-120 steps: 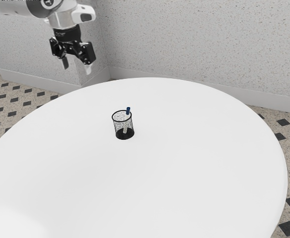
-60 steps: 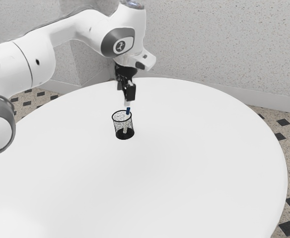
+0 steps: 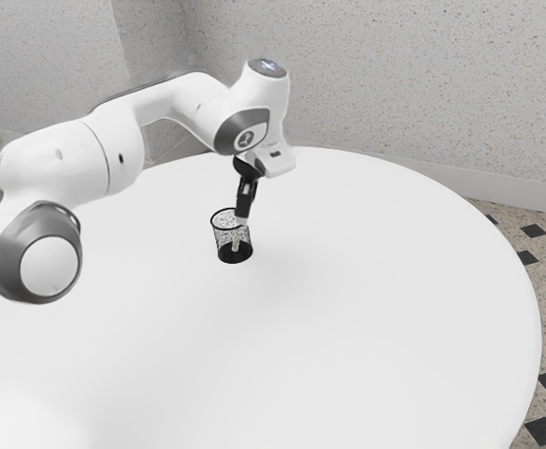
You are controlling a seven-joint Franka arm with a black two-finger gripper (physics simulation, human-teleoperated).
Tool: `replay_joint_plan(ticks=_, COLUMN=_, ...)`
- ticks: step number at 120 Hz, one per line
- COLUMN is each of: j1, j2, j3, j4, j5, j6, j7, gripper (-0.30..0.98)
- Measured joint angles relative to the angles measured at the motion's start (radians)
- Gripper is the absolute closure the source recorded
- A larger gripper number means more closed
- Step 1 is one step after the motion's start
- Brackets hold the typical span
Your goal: Take the marker out of the pen holder and place it to the left of the pen holder.
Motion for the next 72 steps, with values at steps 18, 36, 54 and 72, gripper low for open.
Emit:
replay_joint_plan(ticks=18, j1=0.024, j2=0.03, j3=-0.002, j4=0.018, j5=0.011, j6=0.027, j7=0.083, gripper=0.0)
replay_joint_plan(ticks=36, j1=0.032, j2=0.092, j3=-0.008, j4=0.089, j5=0.014, j6=0.055, j7=0.149, gripper=0.0)
replay_joint_plan(ticks=54, j1=0.033, j2=0.129, j3=-0.008, j4=0.134, j5=0.015, j6=0.075, j7=0.199, gripper=0.0)
replay_joint_plan(ticks=72, j1=0.037, j2=0.144, j3=-0.004, j4=0.136, j5=0.015, j6=0.085, j7=0.239, gripper=0.01)
